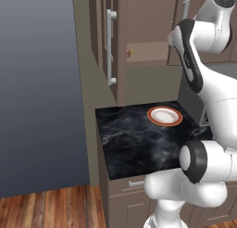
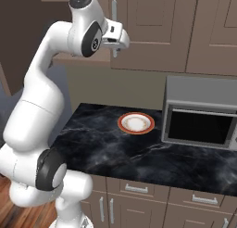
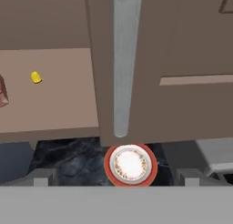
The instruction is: Pick the bar soap and soap dispenser from the cabinet and place them on the counter.
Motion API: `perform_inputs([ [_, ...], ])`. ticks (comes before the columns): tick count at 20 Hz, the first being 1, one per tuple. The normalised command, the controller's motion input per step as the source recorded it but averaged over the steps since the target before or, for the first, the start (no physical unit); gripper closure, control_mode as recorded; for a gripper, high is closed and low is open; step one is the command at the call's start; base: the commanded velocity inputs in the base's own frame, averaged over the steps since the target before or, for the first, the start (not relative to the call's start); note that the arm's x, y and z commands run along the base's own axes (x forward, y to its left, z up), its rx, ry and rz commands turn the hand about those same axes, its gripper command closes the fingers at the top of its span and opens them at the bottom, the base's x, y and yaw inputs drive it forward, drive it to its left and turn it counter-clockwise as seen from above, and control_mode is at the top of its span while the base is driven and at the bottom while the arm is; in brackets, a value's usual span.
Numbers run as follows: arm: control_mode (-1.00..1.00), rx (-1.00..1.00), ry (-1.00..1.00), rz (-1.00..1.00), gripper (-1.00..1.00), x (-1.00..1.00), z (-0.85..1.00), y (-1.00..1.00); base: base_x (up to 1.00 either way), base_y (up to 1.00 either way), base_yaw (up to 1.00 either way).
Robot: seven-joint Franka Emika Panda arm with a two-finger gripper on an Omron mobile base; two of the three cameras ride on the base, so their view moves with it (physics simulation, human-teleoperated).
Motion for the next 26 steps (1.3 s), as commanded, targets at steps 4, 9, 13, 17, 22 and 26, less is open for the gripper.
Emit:
perform_inputs([
  [4,-1.00,0.00,-0.01,0.00,-1.00,0.38,-0.01,-0.04,0.00,0.00,0.00],
  [9,-1.00,0.00,0.00,0.00,-1.00,0.30,-0.01,-0.15,0.00,0.00,0.00],
  [13,-1.00,0.00,0.00,0.00,-1.00,0.22,0.00,-0.20,0.00,0.00,0.00],
  [17,-1.00,0.00,-0.04,0.00,-1.00,0.21,0.00,0.14,0.00,0.00,0.00],
  [22,-1.00,0.00,-0.05,0.00,-1.00,0.30,0.00,0.06,0.00,0.00,0.00],
  [26,-1.00,0.00,-0.02,0.00,-1.00,0.33,-0.05,-0.10,0.00,0.00,0.00],
])
